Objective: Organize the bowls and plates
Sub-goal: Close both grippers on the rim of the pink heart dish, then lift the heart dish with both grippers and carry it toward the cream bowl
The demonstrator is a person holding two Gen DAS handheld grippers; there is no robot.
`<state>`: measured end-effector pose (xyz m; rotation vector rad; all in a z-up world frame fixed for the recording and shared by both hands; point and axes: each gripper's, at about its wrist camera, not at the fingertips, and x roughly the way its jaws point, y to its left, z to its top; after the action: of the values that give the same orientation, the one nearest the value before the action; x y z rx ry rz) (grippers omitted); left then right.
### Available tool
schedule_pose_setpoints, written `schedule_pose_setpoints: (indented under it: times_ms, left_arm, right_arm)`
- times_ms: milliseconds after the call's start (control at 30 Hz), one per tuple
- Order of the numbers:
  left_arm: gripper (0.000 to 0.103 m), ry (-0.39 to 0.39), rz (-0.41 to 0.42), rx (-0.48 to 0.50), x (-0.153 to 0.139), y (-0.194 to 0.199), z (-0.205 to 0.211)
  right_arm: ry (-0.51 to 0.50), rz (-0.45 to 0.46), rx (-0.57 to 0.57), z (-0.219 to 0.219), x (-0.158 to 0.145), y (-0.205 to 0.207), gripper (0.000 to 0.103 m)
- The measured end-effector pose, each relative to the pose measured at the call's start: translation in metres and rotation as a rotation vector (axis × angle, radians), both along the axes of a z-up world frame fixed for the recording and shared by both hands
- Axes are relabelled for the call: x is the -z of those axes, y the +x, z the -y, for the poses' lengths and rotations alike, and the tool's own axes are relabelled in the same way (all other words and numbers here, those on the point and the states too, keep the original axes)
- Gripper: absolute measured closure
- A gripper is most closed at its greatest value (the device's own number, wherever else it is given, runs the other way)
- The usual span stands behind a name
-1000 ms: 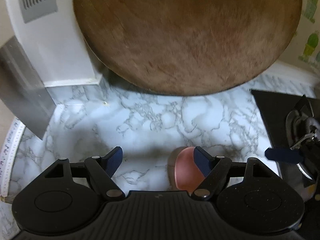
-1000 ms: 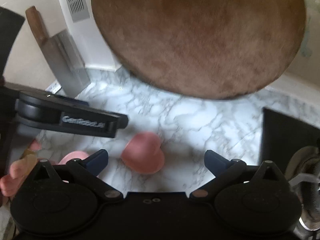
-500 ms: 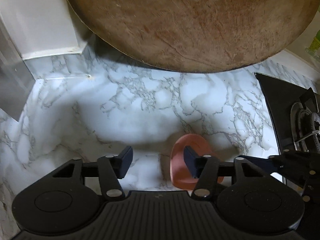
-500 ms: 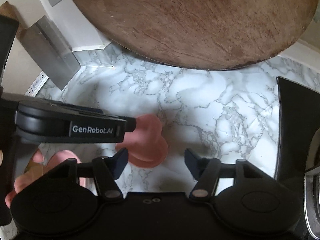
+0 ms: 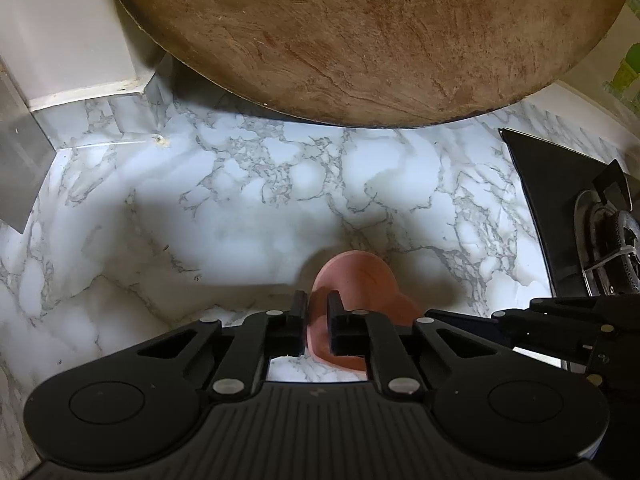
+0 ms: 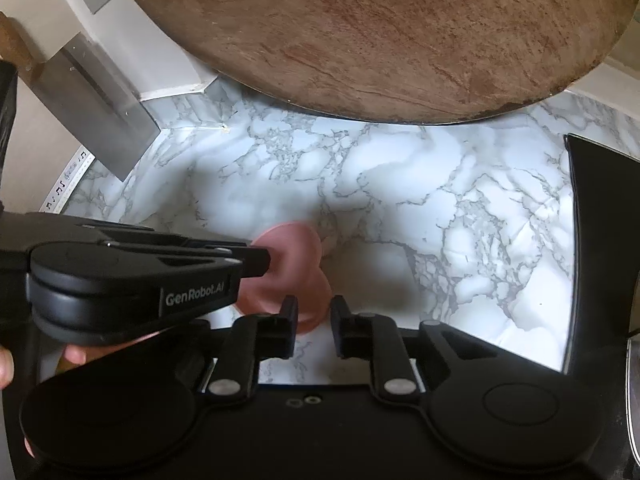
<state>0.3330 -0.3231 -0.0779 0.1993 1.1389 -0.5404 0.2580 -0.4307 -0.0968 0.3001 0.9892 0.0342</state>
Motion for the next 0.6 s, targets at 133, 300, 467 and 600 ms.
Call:
schedule_pose_setpoints:
  times_ms: [133, 300, 467, 600]
  left_arm:
    - [0.095, -0.016, 0.008, -0.002, -0.008, -0.003, -0.002]
    - [0.095, -0.038, 0.027, -0.01, -0.026, -0.011, -0.007]
    - [0.095, -0.051, 0.053, -0.023, -0.049, -0.027, -0.019]
    - [0.095, -0.061, 0.081, -0.032, -0.069, -0.043, -0.033]
  right_arm:
    - [-0.006, 0.0, 0.011, 0.0, -0.004, -0.004, 0.089]
    - [-0.024, 0.021, 0.004, -0.002, -0.019, -0.014, 0.09]
    - [-0.021, 0.042, -0.009, -0.007, -0.038, -0.026, 0.09]
    - [-0.039, 0.067, -0.032, -0.018, -0.057, -0.037, 0.09]
